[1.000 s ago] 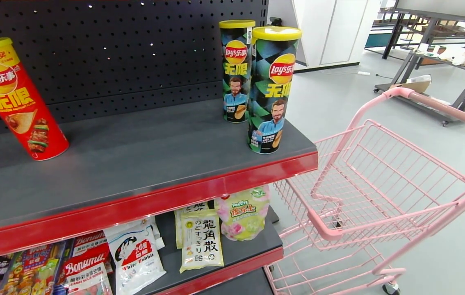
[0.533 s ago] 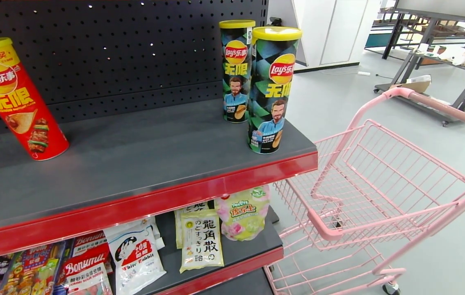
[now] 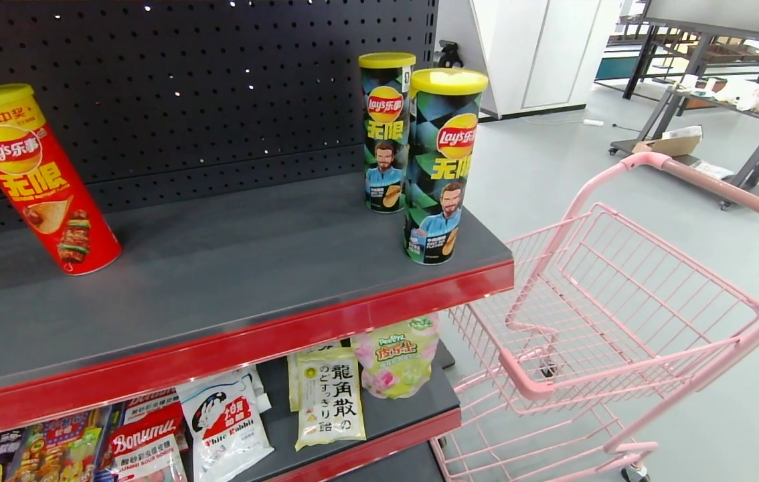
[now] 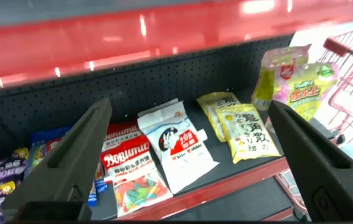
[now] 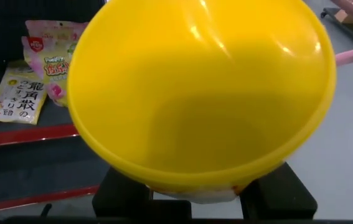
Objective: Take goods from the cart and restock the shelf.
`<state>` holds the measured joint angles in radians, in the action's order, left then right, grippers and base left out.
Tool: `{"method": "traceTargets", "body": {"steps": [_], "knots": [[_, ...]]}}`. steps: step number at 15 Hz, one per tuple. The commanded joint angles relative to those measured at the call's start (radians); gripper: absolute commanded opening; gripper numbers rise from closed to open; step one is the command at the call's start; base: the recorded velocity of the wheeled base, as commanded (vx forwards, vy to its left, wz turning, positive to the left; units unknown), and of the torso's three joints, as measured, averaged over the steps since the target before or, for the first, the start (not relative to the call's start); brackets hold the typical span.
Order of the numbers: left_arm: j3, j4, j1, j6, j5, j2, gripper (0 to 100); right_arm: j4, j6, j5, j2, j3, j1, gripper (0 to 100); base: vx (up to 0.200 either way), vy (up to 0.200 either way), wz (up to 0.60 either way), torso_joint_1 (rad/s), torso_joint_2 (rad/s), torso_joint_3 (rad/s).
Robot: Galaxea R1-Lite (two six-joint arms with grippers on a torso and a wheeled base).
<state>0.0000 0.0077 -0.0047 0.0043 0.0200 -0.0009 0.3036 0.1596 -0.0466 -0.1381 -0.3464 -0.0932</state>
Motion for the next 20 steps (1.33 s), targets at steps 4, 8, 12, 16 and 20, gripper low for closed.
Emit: {"method": "traceTargets", "body": {"steps": [4,8,12,16,20], "knots": [[0.000,0.000,0.000,0.000,0.000,0.001,100,-0.001,0.018,0.001,-0.011,-0.005,-0.002,0,0.000,0.000,0.00,0.205,-0.56,-0.352],[0.000,0.000,0.000,0.000,0.000,0.001,100,-0.001,0.018,0.001,-0.015,-0.008,-0.003,0,0.000,0.000,0.00,0.216,-0.54,-0.330],[0.000,0.000,0.000,0.000,0.000,0.001,100,-0.003,0.021,0.001,-0.028,-0.011,-0.003,0,0.000,0.000,0.00,0.161,-0.39,-0.232],[0.000,0.000,0.000,0.000,0.000,0.001,100,-0.015,0.021,0.002,-0.069,-0.023,-0.003,0,0.000,0.000,0.00,0.161,-0.37,-0.215],[0.000,0.000,0.000,0.000,0.000,0.001,100,-0.014,0.023,-0.001,-0.069,-0.023,0.000,0,0.000,0.000,0.15,0.091,-0.20,-0.121]]}}
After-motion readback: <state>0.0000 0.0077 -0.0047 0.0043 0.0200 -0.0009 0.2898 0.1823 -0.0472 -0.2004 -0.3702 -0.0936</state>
